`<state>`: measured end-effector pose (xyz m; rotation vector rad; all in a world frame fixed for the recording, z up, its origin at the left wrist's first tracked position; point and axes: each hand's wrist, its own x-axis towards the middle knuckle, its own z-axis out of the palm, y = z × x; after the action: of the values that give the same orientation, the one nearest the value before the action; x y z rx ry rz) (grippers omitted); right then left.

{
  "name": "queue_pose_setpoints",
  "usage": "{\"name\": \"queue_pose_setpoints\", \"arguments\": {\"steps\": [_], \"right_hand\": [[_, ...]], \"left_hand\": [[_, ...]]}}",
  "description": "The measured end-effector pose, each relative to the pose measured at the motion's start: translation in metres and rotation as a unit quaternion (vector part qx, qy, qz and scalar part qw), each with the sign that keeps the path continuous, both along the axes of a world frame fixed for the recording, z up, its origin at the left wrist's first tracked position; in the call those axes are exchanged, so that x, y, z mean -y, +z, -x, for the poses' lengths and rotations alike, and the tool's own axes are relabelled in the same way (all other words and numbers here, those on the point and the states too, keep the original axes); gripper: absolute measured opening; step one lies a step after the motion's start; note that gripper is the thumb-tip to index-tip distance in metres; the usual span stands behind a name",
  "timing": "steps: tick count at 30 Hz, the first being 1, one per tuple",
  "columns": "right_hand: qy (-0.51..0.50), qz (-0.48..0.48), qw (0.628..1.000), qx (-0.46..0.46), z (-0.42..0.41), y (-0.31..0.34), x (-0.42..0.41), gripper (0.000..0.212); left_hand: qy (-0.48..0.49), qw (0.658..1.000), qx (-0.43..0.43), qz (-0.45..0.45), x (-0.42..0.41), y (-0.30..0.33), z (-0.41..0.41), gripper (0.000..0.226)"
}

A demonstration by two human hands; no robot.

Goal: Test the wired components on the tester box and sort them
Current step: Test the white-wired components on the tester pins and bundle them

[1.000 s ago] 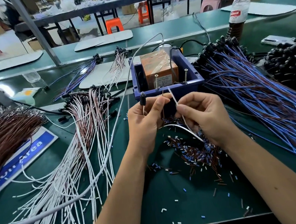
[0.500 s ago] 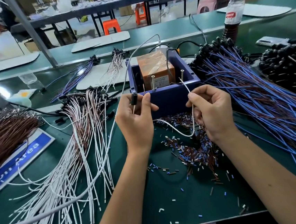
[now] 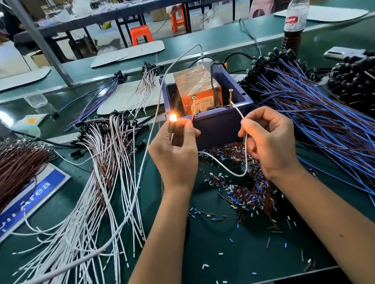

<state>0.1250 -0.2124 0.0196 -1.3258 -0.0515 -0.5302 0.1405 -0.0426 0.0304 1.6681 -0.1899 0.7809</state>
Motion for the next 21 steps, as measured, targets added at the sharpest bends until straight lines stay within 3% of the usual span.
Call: {"name": "queue_pose_setpoints", "arguments": {"steps": [8,13,17,21], "right_hand": [[-0.007,0.014,1.0,-0.006,0.001,0.0,0.001,0.018],[-0.023,0.079,0.996,0.023,0.005,0.003,0.0,0.014],[-0.061,0.109,0.991,0.039,0.007,0.003,0.0,0.015],[-0.158,0.06,0.985,0.033,0.013,0.014,0.024,0.014]], "left_hand": [[0.01,1.0,0.009,-0.008,-0.001,0.001,0.001,0.026],[0.093,0.991,0.079,0.051,0.004,0.006,0.008,0.012],[0.065,0.994,0.082,0.042,0.023,0.016,0.012,0.011],[0.007,0.996,0.049,0.073,0.071,0.033,0.015,0.01]]}}
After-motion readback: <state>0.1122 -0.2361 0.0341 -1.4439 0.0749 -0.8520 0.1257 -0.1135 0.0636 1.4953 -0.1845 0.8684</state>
